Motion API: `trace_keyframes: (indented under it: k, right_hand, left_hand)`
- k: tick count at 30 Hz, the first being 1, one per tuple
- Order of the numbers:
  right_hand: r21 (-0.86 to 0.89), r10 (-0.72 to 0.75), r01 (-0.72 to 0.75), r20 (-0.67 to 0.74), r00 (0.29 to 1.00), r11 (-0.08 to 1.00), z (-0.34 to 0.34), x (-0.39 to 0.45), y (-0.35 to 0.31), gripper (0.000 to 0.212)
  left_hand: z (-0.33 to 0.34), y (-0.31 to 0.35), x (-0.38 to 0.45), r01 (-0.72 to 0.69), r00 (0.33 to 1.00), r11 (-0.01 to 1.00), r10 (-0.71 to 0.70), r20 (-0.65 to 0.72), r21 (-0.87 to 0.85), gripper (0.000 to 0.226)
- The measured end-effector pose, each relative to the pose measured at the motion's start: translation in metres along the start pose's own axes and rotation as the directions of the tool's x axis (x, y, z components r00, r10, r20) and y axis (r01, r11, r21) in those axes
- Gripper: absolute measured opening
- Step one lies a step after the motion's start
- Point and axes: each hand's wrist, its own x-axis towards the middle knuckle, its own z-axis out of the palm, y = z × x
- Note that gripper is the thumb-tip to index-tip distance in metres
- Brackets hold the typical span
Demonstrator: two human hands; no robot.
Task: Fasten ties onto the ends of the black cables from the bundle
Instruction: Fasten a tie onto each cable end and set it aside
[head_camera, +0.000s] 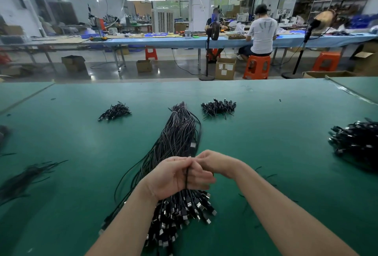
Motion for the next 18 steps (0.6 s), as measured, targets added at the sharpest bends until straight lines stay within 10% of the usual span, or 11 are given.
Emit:
trace_keyframes:
  k: [4,7,18]
  right_hand:
    - [-0.065,0.081,-0.091,-0.141,0.987,0.994,-0.015,0.006,-0.015,0.044]
    - [-0.039,0.022,-0.027,-0.138,0.99,0.999,-0.013,0.008,-0.024,0.039]
    - [-0.13,-0.125,0.104,-0.16,0.979,0.986,0.02,0.011,-0.006,0.041]
  left_hand:
    - [-0.004,-0.015,0.01,0.156,0.938,0.961,-0.072,-0.339,0.227,0.036]
    - [-0.002,-0.023,0.023,0.0,0.836,0.988,0.084,-0.543,0.154,0.033]
    - [-0.006,-0.014,0.046,-0.394,0.696,0.887,0.117,-0.708,-0.241,0.041]
